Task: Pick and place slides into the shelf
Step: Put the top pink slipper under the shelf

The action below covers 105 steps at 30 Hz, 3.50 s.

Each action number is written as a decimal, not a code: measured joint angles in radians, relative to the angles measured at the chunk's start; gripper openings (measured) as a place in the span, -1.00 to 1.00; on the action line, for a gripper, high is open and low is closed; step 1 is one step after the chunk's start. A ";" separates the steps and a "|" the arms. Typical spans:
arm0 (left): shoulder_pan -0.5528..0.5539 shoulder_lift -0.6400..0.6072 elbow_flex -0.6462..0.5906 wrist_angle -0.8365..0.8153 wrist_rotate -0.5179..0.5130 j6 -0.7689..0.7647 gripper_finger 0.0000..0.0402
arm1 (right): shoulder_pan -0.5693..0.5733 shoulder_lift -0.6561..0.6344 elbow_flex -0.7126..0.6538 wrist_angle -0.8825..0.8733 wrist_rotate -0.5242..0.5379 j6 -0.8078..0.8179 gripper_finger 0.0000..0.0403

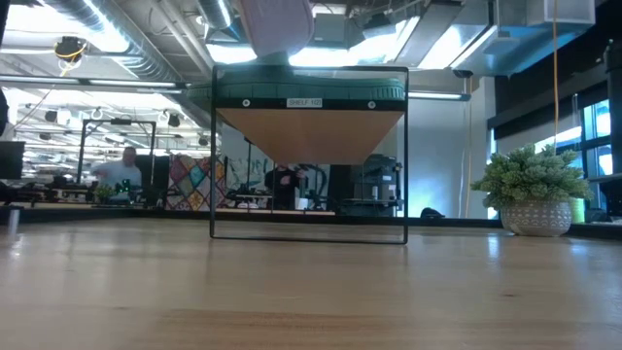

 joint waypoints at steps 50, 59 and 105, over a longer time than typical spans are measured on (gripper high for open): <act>-0.043 -0.094 -0.005 -0.173 -0.134 -0.018 0.07 | 0.416 -0.404 -0.105 -0.417 0.416 0.278 -0.67; -0.038 -0.130 0.000 -0.193 -0.164 -0.108 0.07 | 0.670 -0.554 -0.352 -0.296 0.682 0.408 -0.68; 0.238 -0.826 -1.109 0.919 0.642 0.287 0.07 | 0.968 -0.922 -1.289 0.386 0.911 0.655 -0.69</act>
